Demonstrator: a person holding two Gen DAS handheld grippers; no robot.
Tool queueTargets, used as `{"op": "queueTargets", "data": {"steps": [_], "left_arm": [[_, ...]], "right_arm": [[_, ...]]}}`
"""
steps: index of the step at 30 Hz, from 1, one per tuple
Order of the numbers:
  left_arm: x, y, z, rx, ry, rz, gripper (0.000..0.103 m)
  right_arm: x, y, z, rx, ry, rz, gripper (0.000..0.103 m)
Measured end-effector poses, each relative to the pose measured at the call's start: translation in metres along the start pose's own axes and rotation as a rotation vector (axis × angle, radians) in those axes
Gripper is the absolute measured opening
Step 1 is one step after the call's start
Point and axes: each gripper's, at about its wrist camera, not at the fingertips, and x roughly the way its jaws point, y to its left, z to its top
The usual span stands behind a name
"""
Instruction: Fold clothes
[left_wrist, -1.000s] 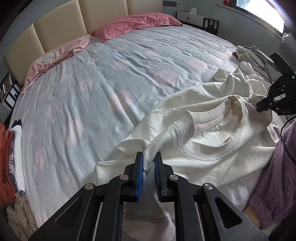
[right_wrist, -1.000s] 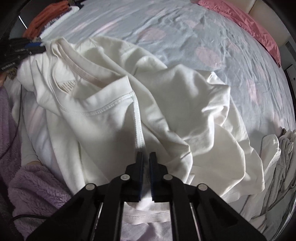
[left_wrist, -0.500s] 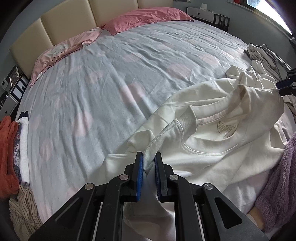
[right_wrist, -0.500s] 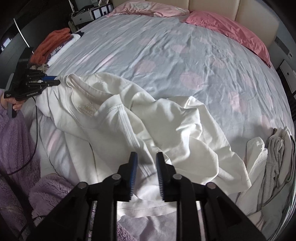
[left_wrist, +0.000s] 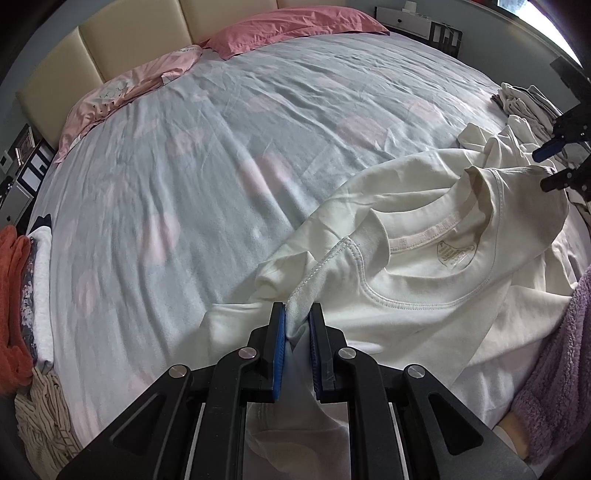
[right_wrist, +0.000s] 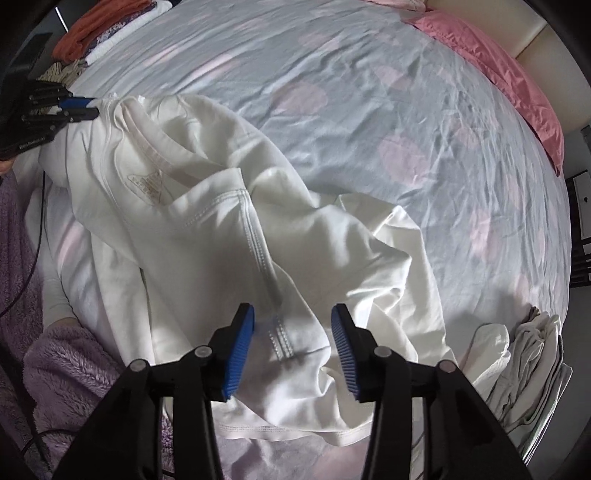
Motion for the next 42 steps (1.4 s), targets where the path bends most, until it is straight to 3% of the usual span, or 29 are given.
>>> {"op": "queueTargets", "data": {"steps": [2,4,8,13,16,22,30,35,38,42], "left_arm": [[-0.001,0.002,0.0,-0.007,-0.004,-0.004,0.013],[-0.002,0.003,0.001,-0.013,-0.01,-0.005,0.013],[-0.01,0.005,0.006,-0.012,-0.041,0.035,0.012],[-0.058,0.024,0.03,-0.1,-0.138,0.091,0.012],[-0.119,0.041,0.053,-0.131,-0.238,0.147,0.012],[-0.286,0.068,0.089,-0.209,-0.481,0.198,0.009],[-0.475,0.048,0.096,-0.199,-0.778,0.31,0.008],[-0.558,0.023,0.082,-0.171,-0.929,0.362,0.008],[-0.58,0.014,0.063,-0.173,-1.004,0.378,0.008],[-0.597,0.011,0.03,-0.187,-1.087,0.375,0.008]], "right_arm": [[0.012,0.005,-0.003,-0.016,0.018,-0.009,0.035],[0.014,0.005,-0.007,-0.009,0.007,-0.025,0.014],[-0.007,0.002,-0.011,0.047,-0.063,-0.06,0.007],[-0.082,0.013,0.004,0.079,-0.215,-0.295,0.007],[-0.148,0.019,0.02,0.129,-0.348,-0.426,0.006],[-0.296,0.035,0.039,0.239,-0.615,-0.662,0.006],[-0.468,0.063,0.032,0.357,-0.874,-0.892,0.006],[-0.53,0.072,0.01,0.455,-0.987,-0.953,0.006],[-0.543,0.083,-0.001,0.459,-1.018,-0.986,0.006],[-0.549,0.096,-0.024,0.453,-1.07,-0.956,0.006]]}}
